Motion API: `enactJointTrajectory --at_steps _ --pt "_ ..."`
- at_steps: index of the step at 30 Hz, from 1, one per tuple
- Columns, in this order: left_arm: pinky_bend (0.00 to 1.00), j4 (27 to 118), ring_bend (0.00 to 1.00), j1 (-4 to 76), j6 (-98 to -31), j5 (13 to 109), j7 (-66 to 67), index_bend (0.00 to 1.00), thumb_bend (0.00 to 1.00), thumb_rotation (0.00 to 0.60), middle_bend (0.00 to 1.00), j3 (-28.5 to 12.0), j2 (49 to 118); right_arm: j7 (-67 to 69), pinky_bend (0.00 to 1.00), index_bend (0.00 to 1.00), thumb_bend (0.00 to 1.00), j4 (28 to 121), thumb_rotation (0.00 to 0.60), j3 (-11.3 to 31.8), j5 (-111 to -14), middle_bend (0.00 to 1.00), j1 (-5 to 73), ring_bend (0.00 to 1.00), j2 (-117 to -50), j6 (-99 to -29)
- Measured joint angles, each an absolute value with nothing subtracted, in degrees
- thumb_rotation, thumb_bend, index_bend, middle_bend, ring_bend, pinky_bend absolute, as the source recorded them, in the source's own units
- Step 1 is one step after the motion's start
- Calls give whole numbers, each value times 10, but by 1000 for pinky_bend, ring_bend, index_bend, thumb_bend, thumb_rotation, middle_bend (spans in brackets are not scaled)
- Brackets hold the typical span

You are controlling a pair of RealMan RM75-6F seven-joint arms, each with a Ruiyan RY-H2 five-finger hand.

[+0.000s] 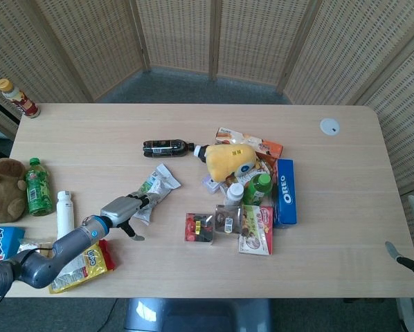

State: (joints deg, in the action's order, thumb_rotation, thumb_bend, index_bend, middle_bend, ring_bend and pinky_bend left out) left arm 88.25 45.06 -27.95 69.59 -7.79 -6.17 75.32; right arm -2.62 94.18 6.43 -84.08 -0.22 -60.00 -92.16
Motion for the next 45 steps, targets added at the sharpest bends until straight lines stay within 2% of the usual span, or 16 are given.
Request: enactJointTrajectory --at_steps 8,15,30,33,36,39,41,43,45 --pt "0 858 0 433 -374 710 2 0 64 555 0 -52 774 -15 0 0 201 932 586 64 -842 0 -1 0 -605 -918" --pt "0 824 0 432 -425 633 120 0 63 558 0 -56 832 -6 0 0 202 925 585 64 -842 0 -5 0 -605 -922" --pt "0 714 0 469 -393 567 151 0 64 559 0 -63 934 14 0 0 202 914 583 63 -839 0 -13 0 -604 -925" --pt "10 702 0 474 -388 563 155 0 75 585 0 -61 946 18 0 0 203 912 586 64 -838 0 -13 0 -604 -926" --pt "156 696 20 475 -392 560 157 24 144 600 0 -60 954 21 0 0 203 912 586 65 -838 0 -14 0 -605 -927" --pt "329 693 175 473 -402 562 155 189 202 600 52 -61 959 24 0 0 201 910 587 66 -838 0 -15 0 -605 -928" --pt "457 691 314 470 -412 566 152 343 233 600 180 -62 962 26 0 0 202 910 587 66 -838 0 -16 0 -606 -929" --pt "545 689 407 466 -426 576 144 451 253 600 275 -64 965 28 0 0 202 909 589 66 -837 0 -17 0 -606 -930" --pt "605 686 469 461 -437 588 132 512 261 600 330 -67 967 29 0 0 202 910 587 67 -836 0 -17 0 -606 -929"
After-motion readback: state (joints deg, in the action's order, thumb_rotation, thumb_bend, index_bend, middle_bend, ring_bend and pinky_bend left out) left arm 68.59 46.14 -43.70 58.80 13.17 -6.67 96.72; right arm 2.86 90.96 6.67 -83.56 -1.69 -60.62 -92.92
